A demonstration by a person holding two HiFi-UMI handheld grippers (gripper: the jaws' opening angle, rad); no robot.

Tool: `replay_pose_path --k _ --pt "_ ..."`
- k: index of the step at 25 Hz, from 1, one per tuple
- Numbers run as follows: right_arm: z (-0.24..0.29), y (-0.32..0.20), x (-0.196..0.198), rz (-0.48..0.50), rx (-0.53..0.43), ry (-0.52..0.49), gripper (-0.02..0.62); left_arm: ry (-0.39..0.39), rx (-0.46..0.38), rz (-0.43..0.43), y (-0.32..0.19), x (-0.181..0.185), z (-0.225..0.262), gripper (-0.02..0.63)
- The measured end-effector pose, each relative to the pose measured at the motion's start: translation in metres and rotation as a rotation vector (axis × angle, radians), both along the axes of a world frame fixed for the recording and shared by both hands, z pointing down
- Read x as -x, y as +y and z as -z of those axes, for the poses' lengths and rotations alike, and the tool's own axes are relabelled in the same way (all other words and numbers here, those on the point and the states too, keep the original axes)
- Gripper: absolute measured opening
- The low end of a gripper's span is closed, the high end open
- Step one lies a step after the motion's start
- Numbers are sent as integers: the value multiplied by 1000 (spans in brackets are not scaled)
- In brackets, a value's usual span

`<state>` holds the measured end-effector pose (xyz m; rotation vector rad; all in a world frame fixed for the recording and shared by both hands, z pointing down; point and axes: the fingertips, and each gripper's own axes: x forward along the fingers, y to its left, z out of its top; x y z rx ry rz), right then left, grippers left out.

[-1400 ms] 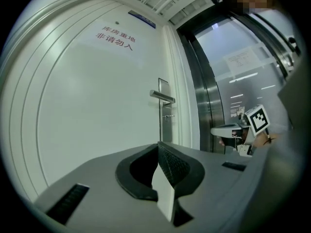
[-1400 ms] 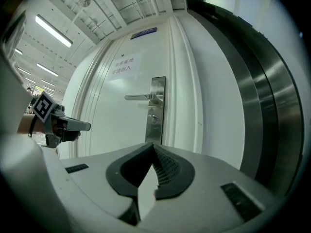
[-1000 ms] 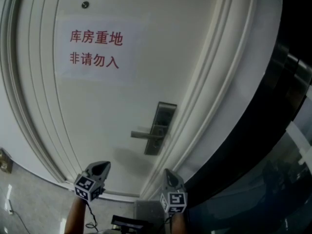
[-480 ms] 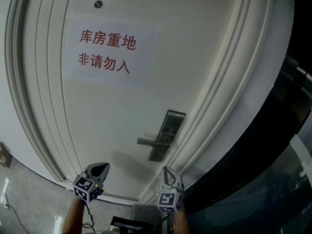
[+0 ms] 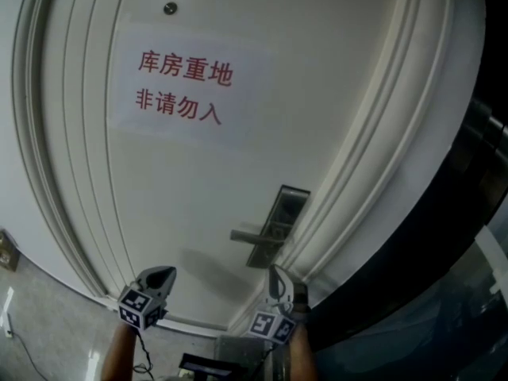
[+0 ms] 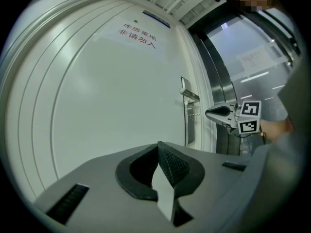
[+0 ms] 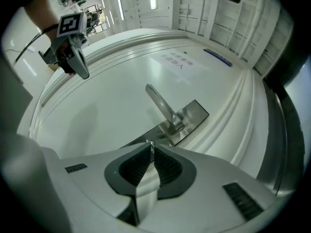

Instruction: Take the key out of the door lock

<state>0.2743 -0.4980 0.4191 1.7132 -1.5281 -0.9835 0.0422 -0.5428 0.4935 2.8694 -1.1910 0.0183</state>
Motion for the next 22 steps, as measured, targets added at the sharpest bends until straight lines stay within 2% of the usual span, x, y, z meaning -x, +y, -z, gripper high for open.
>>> replay_pose_path --k 2,7,12,22 --pt "0 -4 3 1 -10 46 56 1 1 4 -2 3 -1 9" --pt "1 -11 2 -16 -28 142 79 4 8 4 -7 5 -3 9" --pt "-2 -20 -2 -19 3 171 114 6 9 3 -12 3 -4 8" --pt "-5 -36 -2 -40 6 236 115 7 22 9 -23 8 -8 9"
